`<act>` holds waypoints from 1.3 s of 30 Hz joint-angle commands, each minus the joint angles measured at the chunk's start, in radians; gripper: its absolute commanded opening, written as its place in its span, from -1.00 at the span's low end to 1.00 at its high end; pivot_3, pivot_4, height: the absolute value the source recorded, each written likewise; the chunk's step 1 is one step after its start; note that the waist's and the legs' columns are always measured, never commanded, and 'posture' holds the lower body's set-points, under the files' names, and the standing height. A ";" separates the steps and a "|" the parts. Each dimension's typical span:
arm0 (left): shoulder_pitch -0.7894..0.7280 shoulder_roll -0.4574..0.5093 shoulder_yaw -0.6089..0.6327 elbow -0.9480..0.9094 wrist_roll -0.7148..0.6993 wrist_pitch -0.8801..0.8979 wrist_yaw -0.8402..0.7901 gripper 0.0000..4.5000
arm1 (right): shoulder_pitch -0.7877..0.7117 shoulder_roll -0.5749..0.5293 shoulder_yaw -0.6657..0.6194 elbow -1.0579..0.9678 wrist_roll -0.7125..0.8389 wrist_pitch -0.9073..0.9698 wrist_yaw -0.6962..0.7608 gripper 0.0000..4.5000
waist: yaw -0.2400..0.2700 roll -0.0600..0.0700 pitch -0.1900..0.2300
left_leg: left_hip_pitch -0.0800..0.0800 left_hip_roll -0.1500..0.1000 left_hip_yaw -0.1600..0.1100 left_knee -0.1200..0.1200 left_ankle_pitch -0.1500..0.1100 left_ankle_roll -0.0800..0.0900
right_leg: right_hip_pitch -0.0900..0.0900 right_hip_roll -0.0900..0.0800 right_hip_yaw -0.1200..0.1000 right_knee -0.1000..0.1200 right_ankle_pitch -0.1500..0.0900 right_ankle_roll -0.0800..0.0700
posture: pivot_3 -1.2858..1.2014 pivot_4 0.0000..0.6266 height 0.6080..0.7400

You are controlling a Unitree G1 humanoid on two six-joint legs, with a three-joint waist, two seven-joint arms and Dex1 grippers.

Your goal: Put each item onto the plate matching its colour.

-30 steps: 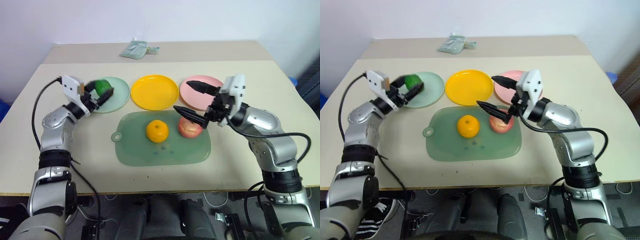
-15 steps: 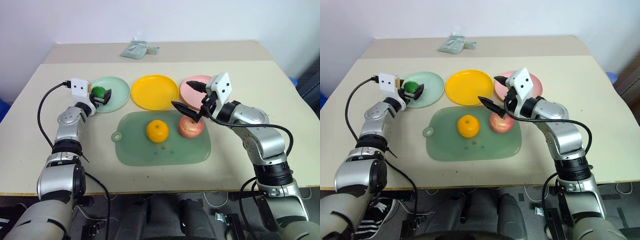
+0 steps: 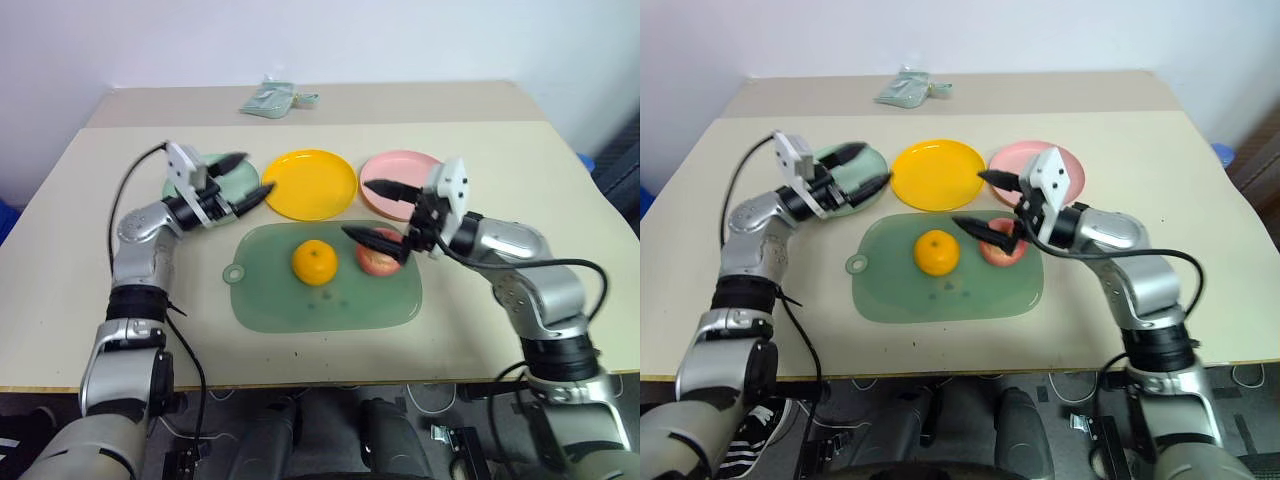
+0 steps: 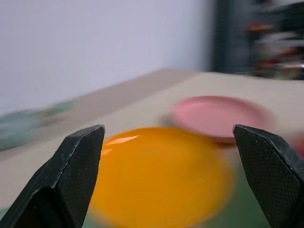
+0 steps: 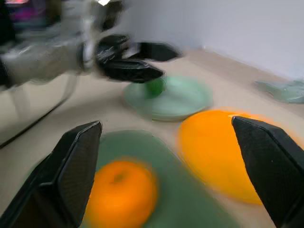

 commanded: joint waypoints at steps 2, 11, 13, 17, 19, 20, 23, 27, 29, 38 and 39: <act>0.064 0.026 -0.067 -0.207 -0.110 0.194 -0.177 0.96 | 0.066 -0.103 -0.077 -0.100 0.111 0.023 0.139 1.00 | 0.001 0.000 0.000 | 0.000 0.001 0.000 0.000 0.000 0.000 | 0.000 0.000 0.000 0.000 0.000 0.000 | 0.03 -0.52 1.00; 0.036 0.001 -0.196 -0.191 0.015 0.175 -0.231 0.96 | 0.096 -0.146 -0.096 -0.091 0.070 0.010 0.128 1.00 | 0.007 0.000 0.000 | 0.000 0.003 0.001 0.001 0.000 0.000 | 0.000 0.001 0.000 -0.002 -0.001 -0.003 | 0.03 -0.52 1.00; 0.035 -0.011 -0.211 -0.170 0.054 0.126 -0.218 0.96 | 0.098 -0.138 -0.099 -0.086 0.062 0.002 0.118 1.00 | 0.008 0.000 0.000 | 0.000 0.003 0.001 0.001 0.000 0.000 | 0.000 0.000 0.000 -0.002 0.000 -0.001 | 0.03 -0.52 1.00; 0.025 -0.027 -0.214 -0.136 0.086 0.081 -0.197 0.96 | 0.105 -0.135 -0.095 -0.090 0.057 -0.003 0.114 1.00 | 0.007 0.000 0.000 | 0.000 0.003 0.001 0.001 0.000 0.000 | 0.000 0.000 0.000 -0.002 0.000 -0.001 | 0.03 -0.52 1.00; 0.027 -0.023 -0.233 -0.113 0.127 0.047 -0.191 0.96 | 0.105 -0.133 -0.094 -0.088 0.056 -0.005 0.112 1.00 | 0.006 0.000 0.000 | 0.000 0.003 0.001 0.001 0.000 0.000 | 0.000 0.000 0.000 -0.002 0.000 -0.001 | 0.03 -0.52 1.00; 0.027 -0.025 -0.238 -0.098 0.144 0.023 -0.185 0.96 | 0.105 -0.132 -0.094 -0.087 0.055 -0.007 0.110 1.00 | 0.006 0.000 0.000 | 0.000 0.003 0.001 0.001 0.000 0.000 | 0.000 0.000 0.000 -0.002 0.000 -0.001 | 0.03 -0.52 1.00; 0.030 -0.036 -0.249 -0.068 0.174 -0.012 -0.168 0.96 | 0.103 -0.133 -0.089 -0.082 0.043 -0.017 0.108 1.00 | 0.008 0.000 0.000 | 0.000 0.003 0.001 0.001 0.000 0.000 | 0.000 0.000 0.000 -0.002 0.000 -0.001 | 0.03 -0.52 1.00; 0.033 -0.036 -0.258 -0.026 0.202 -0.028 -0.161 0.86 | 0.099 -0.132 -0.088 -0.077 0.035 -0.021 0.106 1.00 | 0.008 0.000 0.000 | 0.000 0.003 0.001 0.001 0.000 0.000 | 0.000 0.000 0.000 -0.002 0.000 -0.001 | 0.03 -0.52 1.00; 0.033 -0.040 -0.257 -0.007 0.213 -0.045 -0.152 0.60 | 0.096 -0.129 -0.091 -0.075 0.037 -0.020 0.106 1.00 | 0.008 0.000 0.000 | 0.000 0.003 0.001 0.001 0.000 0.000 | 0.000 0.000 0.000 -0.002 0.000 -0.001 | 0.03 -0.52 1.00; -0.007 -0.077 -0.178 0.031 0.169 -0.064 -0.055 0.34 | 0.078 -0.119 -0.089 -0.059 0.031 -0.026 0.090 1.00 | 0.008 0.000 0.000 | 0.000 0.003 0.001 0.001 0.000 0.000 | 0.000 0.000 0.000 -0.002 0.000 -0.001 | 0.03 -0.52 1.00; -0.038 -0.085 -0.150 0.059 0.168 -0.064 0.002 0.34 | 0.076 -0.117 -0.091 -0.057 0.031 -0.026 0.087 1.00 | 0.008 0.000 0.000 | 0.000 0.003 0.001 0.001 0.000 0.000 | 0.000 0.000 0.000 -0.002 0.000 -0.001 | 0.03 -0.52 1.00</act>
